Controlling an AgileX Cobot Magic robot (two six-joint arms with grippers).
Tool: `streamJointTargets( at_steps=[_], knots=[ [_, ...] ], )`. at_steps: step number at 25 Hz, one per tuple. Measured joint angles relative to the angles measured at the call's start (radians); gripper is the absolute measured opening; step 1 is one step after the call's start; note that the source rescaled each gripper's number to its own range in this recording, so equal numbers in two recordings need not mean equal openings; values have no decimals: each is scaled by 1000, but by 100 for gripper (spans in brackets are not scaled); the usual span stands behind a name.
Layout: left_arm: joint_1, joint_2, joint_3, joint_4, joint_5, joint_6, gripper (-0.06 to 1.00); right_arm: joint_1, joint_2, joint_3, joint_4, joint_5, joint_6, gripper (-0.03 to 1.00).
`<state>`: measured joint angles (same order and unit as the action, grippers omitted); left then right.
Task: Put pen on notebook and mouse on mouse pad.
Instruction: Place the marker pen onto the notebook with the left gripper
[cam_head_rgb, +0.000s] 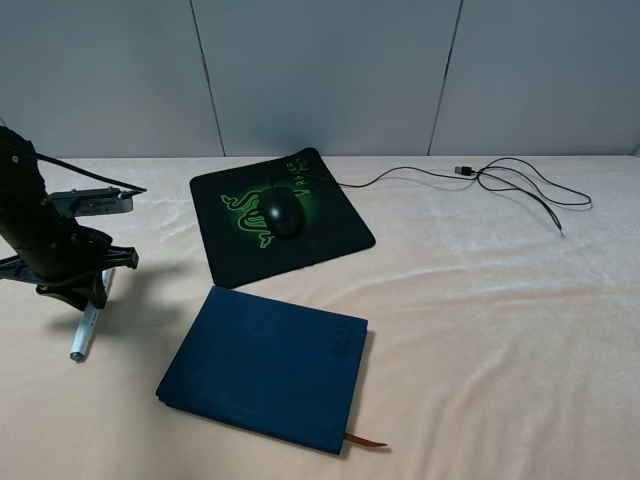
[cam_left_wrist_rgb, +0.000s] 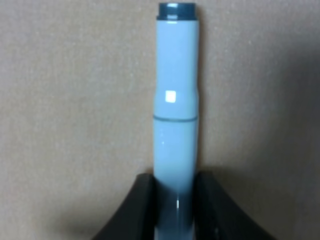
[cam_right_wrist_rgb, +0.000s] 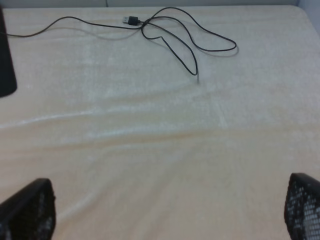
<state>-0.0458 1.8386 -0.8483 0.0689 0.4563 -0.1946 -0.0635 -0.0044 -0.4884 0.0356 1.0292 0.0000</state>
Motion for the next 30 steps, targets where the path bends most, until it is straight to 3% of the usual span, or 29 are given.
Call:
streamJointTargets(
  at_steps=[12, 21, 26, 30],
  knots=[
    [0, -120, -5, -2, 36, 0, 0, 0, 0, 0, 0, 0, 0, 100],
    [0, -219, -16, -13, 123, 4, 0, 0, 0, 0, 0, 0, 0, 100],
    [-9, -225, -73, -113, 222, 135, 0, 0, 0, 0, 0, 0, 0, 100],
    [-84, -225, -156, -166, 305, 240, 0, 0, 0, 0, 0, 0, 0, 100]
  ],
)
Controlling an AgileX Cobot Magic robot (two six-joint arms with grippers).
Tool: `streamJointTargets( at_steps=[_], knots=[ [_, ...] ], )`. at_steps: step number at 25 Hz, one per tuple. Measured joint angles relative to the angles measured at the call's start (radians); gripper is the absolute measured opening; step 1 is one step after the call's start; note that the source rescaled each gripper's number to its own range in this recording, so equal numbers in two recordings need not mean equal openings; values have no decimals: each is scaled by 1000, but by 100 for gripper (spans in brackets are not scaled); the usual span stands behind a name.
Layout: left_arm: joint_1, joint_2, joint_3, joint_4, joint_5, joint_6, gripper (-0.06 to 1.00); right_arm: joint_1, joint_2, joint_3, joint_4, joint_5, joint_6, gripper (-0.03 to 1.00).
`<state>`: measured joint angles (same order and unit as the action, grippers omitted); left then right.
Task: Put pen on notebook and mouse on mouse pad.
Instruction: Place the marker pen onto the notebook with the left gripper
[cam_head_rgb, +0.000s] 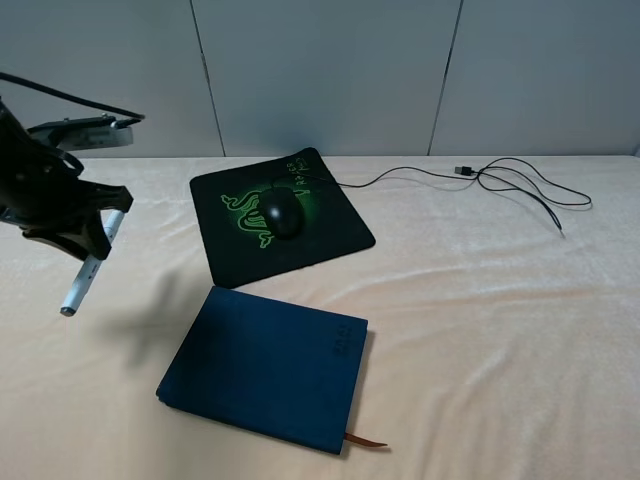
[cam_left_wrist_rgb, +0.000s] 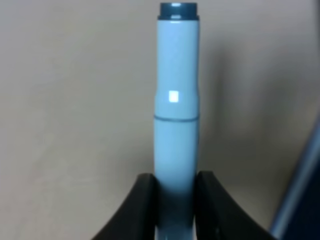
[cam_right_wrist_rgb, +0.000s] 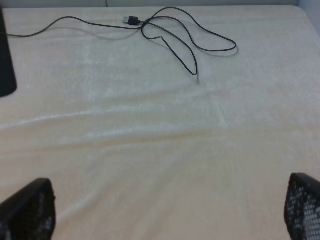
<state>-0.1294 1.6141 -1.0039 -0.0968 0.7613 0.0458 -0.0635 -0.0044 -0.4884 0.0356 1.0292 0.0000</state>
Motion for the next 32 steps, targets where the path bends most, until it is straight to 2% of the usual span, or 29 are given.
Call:
streamJointTargets(
  at_steps=[8, 15, 19, 24, 32],
  knots=[
    [-247, 15, -155, 11, 79, 28, 0, 0, 0, 0, 0, 0, 0, 100],
    [-442, 176, -329, 15, 224, 70, 0, 0, 0, 0, 0, 0, 0, 100],
    [-528, 246, -403, 16, 262, 124, 0, 0, 0, 0, 0, 0, 0, 100],
    [-624, 298, -423, 17, 282, 206, 0, 0, 0, 0, 0, 0, 0, 100],
    [-728, 353, -425, 67, 369, 408, 0, 0, 0, 0, 0, 0, 0, 100]
  ],
)
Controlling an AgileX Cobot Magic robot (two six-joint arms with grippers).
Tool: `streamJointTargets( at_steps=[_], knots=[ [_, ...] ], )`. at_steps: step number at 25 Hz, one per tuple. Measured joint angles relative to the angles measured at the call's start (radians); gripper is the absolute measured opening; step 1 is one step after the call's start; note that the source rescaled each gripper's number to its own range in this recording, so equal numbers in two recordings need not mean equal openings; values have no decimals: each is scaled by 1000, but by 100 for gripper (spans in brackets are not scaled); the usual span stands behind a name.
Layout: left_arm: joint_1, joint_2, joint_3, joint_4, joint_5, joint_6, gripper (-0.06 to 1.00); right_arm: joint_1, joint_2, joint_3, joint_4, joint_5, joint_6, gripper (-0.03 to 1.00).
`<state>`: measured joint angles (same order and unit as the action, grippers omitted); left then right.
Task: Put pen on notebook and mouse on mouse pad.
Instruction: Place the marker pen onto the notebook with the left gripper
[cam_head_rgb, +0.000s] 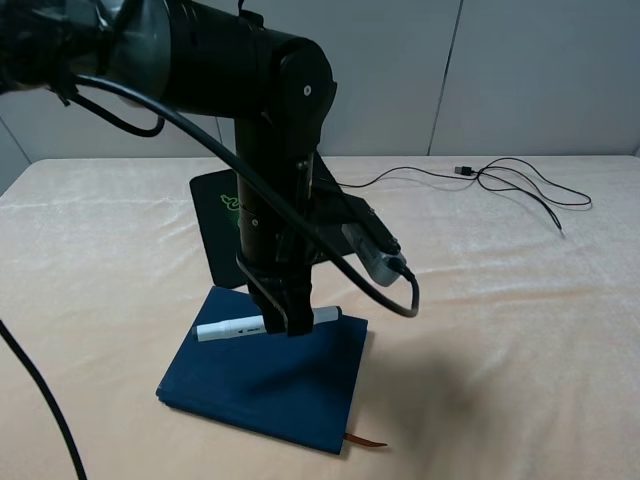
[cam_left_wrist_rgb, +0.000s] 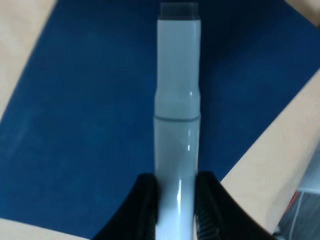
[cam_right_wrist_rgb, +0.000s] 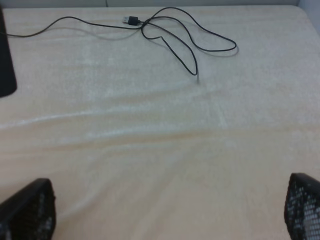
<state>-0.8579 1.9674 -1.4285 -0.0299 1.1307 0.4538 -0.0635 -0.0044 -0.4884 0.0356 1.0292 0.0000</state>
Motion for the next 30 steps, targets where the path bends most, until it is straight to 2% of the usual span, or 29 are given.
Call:
streamJointTargets(
  at_steps=[6, 13, 19, 30],
  knots=[
    [-14, 0, 12, 30, -25, 25, 0, 0, 0, 0, 0, 0, 0, 100],
    [-14, 0, 107, 66, -187, 28, 0, 0, 0, 0, 0, 0, 0, 100],
    [-14, 8, 119, 70, -306, 29, 0, 0, 0, 0, 0, 0, 0, 100],
    [-14, 63, 144, 43, -340, 28, 0, 0, 0, 0, 0, 0, 0, 100]
  ],
)
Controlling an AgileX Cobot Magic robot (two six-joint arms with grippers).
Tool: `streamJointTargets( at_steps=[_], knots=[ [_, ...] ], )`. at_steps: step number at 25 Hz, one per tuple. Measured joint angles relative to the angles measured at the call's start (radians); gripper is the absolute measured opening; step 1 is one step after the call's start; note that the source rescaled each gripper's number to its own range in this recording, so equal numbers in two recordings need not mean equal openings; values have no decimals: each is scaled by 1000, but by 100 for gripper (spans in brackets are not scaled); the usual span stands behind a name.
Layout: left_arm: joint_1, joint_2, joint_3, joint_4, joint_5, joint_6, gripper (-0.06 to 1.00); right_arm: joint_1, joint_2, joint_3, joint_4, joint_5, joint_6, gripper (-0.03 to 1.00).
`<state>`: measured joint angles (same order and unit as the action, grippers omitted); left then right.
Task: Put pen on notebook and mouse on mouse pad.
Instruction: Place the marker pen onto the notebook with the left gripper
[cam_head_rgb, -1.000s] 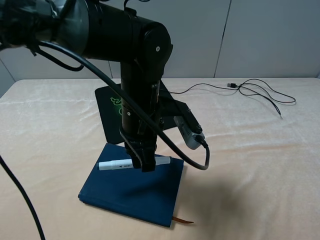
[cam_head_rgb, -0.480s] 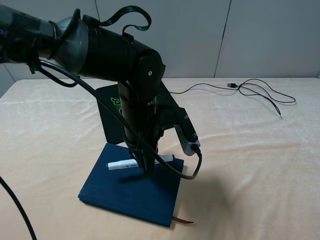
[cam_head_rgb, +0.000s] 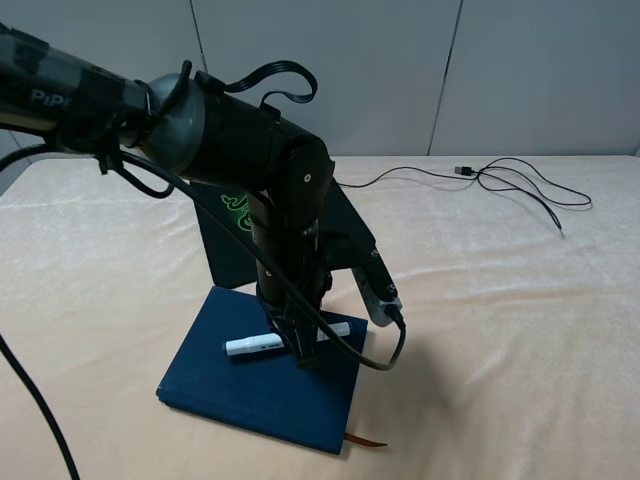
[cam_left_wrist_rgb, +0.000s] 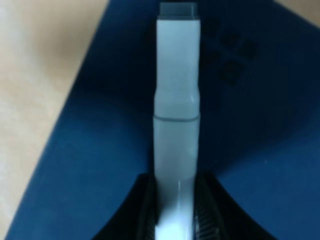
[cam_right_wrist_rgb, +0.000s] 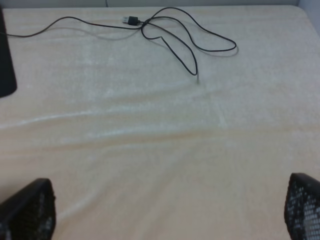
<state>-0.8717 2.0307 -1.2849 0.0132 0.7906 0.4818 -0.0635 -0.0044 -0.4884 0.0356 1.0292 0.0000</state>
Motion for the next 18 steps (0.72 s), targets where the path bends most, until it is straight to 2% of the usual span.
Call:
streamJointTargets(
  at_steps=[13, 14, 15, 16, 17, 18],
  knots=[
    [0, 1, 0, 0, 7, 0, 2, 0, 0, 0, 0, 0, 0, 100],
    [0, 1, -6, 0, 19, 0, 8, 0, 0, 0, 0, 0, 0, 100],
    [0, 1, -12, 1, 30, 0, 21, 0, 0, 0, 0, 0, 0, 100],
    [0, 1, -17, 1, 43, -1, 37, 0, 0, 0, 0, 0, 0, 100],
    [0, 1, -19, 1, 52, -3, 58, 0, 0, 0, 0, 0, 0, 100],
    [0, 1, -20, 1, 58, -8, 74, 0, 0, 0, 0, 0, 0, 100]
  ],
)
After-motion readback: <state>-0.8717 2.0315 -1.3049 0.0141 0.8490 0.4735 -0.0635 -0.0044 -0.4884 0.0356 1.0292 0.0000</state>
